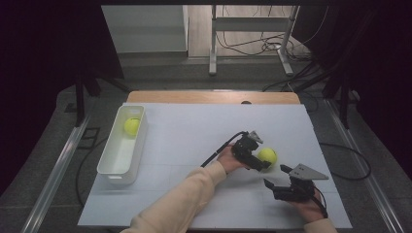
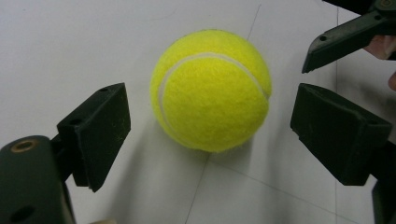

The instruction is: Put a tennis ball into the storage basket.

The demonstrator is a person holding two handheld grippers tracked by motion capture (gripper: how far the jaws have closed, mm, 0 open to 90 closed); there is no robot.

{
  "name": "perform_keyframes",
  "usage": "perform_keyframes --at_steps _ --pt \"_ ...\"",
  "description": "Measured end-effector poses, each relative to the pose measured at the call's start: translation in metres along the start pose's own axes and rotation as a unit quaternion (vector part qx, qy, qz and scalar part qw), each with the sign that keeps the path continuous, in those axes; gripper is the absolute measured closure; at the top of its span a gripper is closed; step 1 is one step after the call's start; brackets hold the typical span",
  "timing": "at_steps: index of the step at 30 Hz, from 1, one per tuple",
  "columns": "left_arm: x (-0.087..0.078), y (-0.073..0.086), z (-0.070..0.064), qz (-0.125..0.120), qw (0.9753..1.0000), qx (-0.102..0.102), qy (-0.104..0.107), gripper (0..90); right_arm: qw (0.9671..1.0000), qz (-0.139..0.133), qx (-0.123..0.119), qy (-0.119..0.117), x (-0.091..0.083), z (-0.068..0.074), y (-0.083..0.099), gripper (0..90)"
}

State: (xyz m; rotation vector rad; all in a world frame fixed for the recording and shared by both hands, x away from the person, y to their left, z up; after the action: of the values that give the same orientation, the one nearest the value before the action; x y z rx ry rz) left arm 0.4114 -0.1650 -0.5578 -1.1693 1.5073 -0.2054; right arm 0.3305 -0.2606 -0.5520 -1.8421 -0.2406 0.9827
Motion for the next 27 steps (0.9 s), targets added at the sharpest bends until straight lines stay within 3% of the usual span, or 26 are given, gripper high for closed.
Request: perform_keyframes --at_steps 13,17,21,27 --pt "0.017 0.000 -0.002 0.014 0.9999 0.006 0.001 16.2 1.0000 0.001 -0.001 0.002 -0.001 -0.001 0.001 16.5" --pt "0.018 0.001 -0.001 0.015 0.9999 0.007 0.001 25.0 1.0000 0.002 -0.001 0.002 -0.001 -0.001 0.001 16.5" --pt "0.017 0.001 -0.001 0.017 0.9998 0.002 0.006 25.8 1.0000 0.002 -0.002 0.002 -0.001 -0.001 0.001 16.5" --pt "0.014 0.001 0.000 0.019 0.9998 0.001 -0.004 26.2 1.0000 0.002 -0.002 0.002 -0.001 -0.001 0.001 16.5"
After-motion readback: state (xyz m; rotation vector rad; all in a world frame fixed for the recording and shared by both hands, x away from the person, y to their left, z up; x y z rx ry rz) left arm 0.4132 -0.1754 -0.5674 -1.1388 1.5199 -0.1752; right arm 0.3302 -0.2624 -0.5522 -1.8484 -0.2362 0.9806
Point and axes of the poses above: each handheld gripper's, and its own axes: x roughly forward along the jaws, y roughly out of its underside, z roughly to its left, the point moved 8 cm from there along x, roughly forward along the jaws, and after that the axes turned 10 degrees about -x, right-handed, at the moved point
